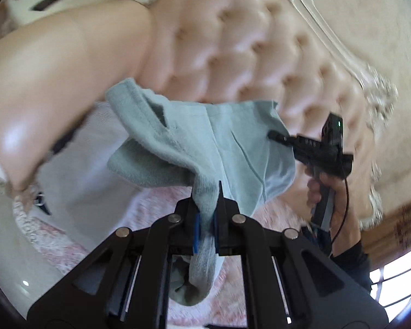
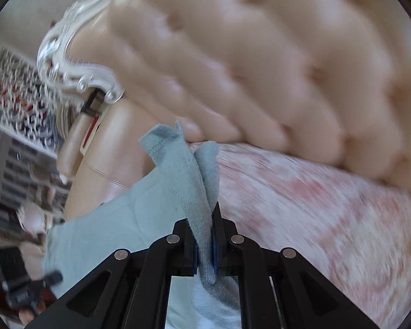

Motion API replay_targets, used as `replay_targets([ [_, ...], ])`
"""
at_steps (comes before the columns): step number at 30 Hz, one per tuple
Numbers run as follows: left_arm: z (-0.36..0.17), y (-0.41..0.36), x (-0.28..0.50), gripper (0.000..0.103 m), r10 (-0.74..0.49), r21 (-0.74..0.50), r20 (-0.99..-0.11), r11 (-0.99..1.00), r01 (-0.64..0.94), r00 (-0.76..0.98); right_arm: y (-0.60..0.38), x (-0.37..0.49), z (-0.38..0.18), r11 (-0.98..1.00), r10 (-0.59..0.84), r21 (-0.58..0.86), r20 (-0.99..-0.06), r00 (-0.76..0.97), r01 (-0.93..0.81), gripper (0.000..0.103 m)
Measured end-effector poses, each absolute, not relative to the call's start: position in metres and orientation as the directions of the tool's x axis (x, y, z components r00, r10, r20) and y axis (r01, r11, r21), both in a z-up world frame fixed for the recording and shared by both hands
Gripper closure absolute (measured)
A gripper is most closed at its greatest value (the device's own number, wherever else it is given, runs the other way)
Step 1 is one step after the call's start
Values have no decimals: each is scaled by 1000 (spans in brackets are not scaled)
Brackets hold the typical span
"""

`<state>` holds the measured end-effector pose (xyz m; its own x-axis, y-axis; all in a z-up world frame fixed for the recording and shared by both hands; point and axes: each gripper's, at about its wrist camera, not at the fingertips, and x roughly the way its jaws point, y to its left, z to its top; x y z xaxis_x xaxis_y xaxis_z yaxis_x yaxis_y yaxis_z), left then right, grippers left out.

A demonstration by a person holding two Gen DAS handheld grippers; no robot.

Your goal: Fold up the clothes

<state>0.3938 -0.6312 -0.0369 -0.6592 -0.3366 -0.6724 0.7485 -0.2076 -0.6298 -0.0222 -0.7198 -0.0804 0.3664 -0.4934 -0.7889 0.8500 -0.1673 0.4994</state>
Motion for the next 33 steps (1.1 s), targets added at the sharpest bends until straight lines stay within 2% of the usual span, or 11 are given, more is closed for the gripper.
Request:
replay_targets([
  [7,-113,-610,458,95,-508,-657,-656,20,753,-559,-841,114,-113,13,-407,429,-823,397,903,97],
  [12,-196,-598,476,95,-506,-679,-689,199,707,-519,-881,186,-188,64,-312,388,-868,387,920,97],
  [15,-222,-591,483,95,-507,-672,-704,248,697,-498,-886,211,-227,79,-276,335,-898,343,939,97],
  [26,-245,-594,493,94,-513,-666,-708,260,699,-485,-887,204,-265,32,-298,320,-901,314,947,96],
  [33,-239,-618,504,94,-510,-669,-688,169,723,-517,-885,190,-266,-18,-356,333,-883,305,943,96],
])
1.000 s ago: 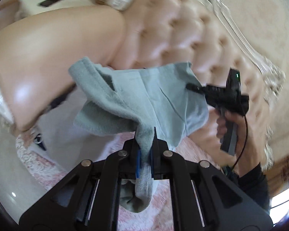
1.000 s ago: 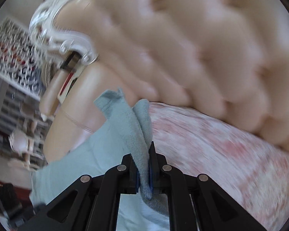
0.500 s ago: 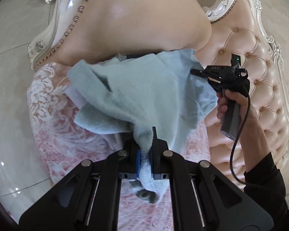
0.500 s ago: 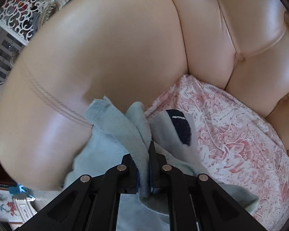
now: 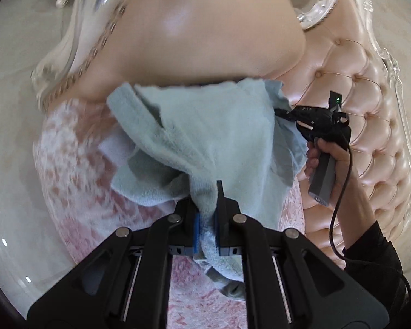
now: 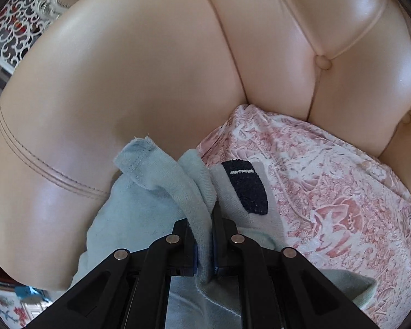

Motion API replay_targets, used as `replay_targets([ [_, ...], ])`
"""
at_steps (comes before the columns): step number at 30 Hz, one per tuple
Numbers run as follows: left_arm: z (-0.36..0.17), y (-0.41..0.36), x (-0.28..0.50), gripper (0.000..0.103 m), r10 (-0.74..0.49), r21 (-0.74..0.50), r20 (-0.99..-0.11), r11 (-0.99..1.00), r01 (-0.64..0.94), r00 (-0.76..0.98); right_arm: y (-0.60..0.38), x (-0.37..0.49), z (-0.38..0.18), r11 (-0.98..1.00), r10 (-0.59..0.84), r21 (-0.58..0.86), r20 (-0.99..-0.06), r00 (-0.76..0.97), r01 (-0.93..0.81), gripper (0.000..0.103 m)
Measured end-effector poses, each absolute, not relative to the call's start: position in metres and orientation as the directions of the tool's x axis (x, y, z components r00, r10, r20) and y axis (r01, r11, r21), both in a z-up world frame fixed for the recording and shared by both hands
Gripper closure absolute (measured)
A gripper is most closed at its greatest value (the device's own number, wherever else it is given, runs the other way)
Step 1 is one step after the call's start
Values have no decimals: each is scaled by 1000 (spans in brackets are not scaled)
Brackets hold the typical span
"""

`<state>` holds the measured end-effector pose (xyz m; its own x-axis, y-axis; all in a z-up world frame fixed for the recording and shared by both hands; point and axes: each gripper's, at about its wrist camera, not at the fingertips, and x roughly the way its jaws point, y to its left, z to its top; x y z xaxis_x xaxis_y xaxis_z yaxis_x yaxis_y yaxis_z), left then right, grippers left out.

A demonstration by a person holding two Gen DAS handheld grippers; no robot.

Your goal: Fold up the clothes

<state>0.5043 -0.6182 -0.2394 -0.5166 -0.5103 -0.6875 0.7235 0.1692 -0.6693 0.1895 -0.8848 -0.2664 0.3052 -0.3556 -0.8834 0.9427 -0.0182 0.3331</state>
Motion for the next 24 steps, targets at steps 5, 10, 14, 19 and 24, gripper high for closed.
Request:
replay_targets([
  [5,-236,-631,503,94,-523,-664,-681,146,733,-513,-887,189,-243,-6,-404,335,-863,304,942,96],
  [10,-274,-626,516,90,-473,-706,-684,240,666,-555,-890,187,-261,-27,-382,303,-884,270,953,96],
  [14,-279,-623,526,76,-478,-772,-624,256,582,-618,-885,179,-273,-52,-379,341,-876,297,939,91],
  [19,-275,-602,545,41,-478,-770,-630,288,569,-612,-878,159,-250,-76,-410,327,-871,269,942,27],
  [24,-252,-576,566,49,-540,-731,-643,224,644,-543,-859,118,-219,-137,-475,338,-847,238,931,16],
])
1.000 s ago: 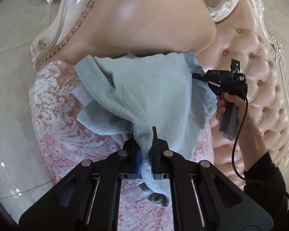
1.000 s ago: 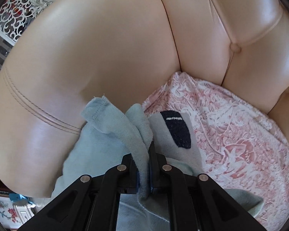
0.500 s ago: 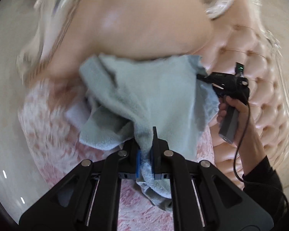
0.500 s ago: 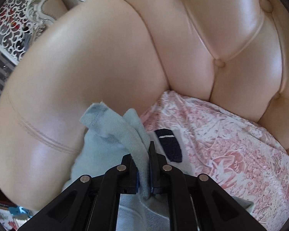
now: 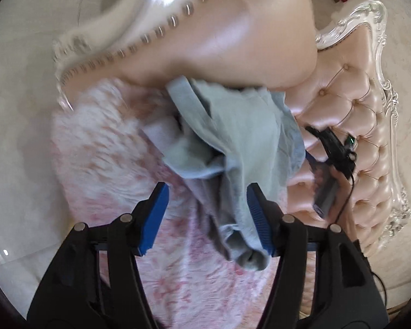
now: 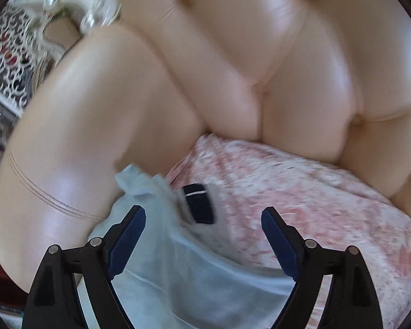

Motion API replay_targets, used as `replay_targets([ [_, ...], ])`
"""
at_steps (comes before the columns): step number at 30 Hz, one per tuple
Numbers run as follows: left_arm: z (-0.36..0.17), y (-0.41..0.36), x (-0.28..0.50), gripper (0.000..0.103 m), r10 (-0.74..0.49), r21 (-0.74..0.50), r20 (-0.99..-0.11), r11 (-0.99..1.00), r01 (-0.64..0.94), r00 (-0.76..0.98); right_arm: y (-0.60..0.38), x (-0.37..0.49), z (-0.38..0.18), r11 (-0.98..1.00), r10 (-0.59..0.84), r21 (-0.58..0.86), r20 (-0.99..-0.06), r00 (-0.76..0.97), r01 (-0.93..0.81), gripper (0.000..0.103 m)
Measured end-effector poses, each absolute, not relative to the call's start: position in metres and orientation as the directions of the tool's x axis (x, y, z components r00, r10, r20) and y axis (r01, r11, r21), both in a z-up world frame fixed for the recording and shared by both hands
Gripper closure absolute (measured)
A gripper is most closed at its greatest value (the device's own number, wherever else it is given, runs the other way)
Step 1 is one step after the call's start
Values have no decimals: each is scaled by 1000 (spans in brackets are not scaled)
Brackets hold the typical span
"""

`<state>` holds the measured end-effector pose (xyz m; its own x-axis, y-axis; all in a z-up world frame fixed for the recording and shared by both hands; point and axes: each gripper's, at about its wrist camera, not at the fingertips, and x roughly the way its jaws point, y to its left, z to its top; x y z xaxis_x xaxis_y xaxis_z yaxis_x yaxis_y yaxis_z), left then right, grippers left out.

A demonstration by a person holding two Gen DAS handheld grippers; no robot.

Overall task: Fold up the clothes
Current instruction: 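Lower the folded shirt beside the armrest and open both tools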

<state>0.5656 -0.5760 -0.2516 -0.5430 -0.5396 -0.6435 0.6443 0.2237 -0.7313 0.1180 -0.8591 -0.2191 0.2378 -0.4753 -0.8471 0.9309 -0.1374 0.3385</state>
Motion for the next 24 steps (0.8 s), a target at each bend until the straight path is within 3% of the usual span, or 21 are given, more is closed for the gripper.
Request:
replay_targets([
  [1,-241,-575,563,58,-562,-715,-634,166,679,-531,-854,113,-211,-131,-495,336,-837,232,933,16],
  [4,-209,-578,537,70,-615,-610,-604,-52,791,-507,-836,110,-186,-52,-557,332,-792,249,942,16],
  [7,-196,-588,497,76,-616,-467,-614,-220,857,-493,-828,136,-179,99,-546,386,-750,375,917,16],
  [9,-203,-600,475,76,-580,-397,-667,-254,882,-467,-831,160,-197,149,-485,423,-756,439,894,16],
  [14,-243,-613,462,76,-479,-356,-770,-226,907,-422,-841,183,-243,107,-439,368,-816,376,924,17],
  [20,-252,-611,457,75,-464,-308,-799,-233,923,-383,-829,178,-228,86,-472,392,-793,384,916,16],
  [24,-205,-578,464,69,-532,-264,-759,-276,924,-376,-820,175,-217,72,-494,409,-778,389,910,16],
])
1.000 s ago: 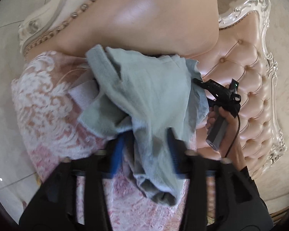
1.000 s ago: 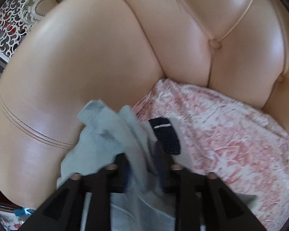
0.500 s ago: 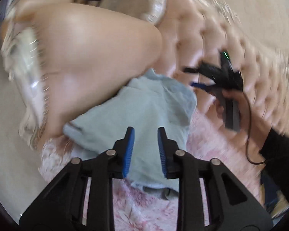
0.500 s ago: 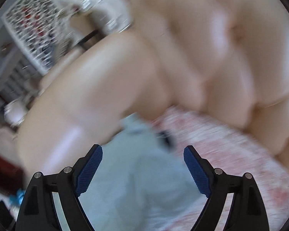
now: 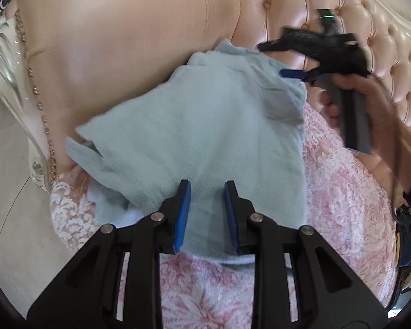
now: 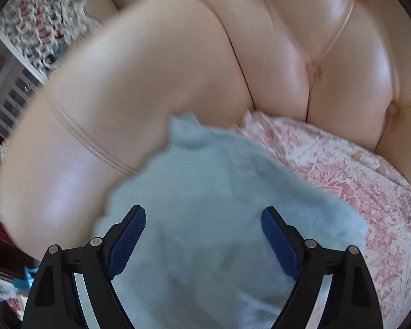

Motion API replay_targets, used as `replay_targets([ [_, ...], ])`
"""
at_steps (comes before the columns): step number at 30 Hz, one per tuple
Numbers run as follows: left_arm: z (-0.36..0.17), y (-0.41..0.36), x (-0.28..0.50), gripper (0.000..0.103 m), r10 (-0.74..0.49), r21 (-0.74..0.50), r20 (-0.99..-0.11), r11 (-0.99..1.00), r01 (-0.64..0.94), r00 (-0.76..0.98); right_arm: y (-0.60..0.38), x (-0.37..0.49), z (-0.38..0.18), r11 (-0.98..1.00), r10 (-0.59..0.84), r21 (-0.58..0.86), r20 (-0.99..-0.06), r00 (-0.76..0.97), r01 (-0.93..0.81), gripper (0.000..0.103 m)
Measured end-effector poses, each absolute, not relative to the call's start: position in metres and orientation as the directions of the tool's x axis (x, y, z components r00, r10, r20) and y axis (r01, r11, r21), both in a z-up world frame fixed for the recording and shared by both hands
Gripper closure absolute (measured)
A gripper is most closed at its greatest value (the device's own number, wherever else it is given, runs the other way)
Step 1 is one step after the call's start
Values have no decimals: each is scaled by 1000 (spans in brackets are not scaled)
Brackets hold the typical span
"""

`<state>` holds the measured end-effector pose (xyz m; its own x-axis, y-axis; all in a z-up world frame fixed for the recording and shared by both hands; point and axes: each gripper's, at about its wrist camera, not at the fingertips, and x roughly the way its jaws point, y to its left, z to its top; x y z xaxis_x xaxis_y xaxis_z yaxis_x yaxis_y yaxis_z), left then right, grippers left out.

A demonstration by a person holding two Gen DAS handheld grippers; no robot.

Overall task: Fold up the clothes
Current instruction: 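Lower the folded shirt beside the armrest and open both tools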

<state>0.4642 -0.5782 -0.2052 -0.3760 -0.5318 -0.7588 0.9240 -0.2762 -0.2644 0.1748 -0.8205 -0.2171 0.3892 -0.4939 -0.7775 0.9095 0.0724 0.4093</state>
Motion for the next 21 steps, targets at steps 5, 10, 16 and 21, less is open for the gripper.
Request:
replay_targets([
  [5,-145,-536,474,27,-615,-205,-696,-326,923,-371,-711,180,-133,59,-649,240,-728,220,969,16],
  [10,-75,-445,476,0,-733,-19,-617,-351,936,-287,-555,205,-81,-22,-741,119,-669,63,993,8],
  [16,-46,-379,478,0,-717,22,-650,-351,936,-253,-411,245,-53,-23,-781,66,-624,23,998,0],
  [21,-25,-338,495,0,-711,-101,-621,-344,934,-329,-345,268,-41,-33,-780,1,-625,-25,999,0],
])
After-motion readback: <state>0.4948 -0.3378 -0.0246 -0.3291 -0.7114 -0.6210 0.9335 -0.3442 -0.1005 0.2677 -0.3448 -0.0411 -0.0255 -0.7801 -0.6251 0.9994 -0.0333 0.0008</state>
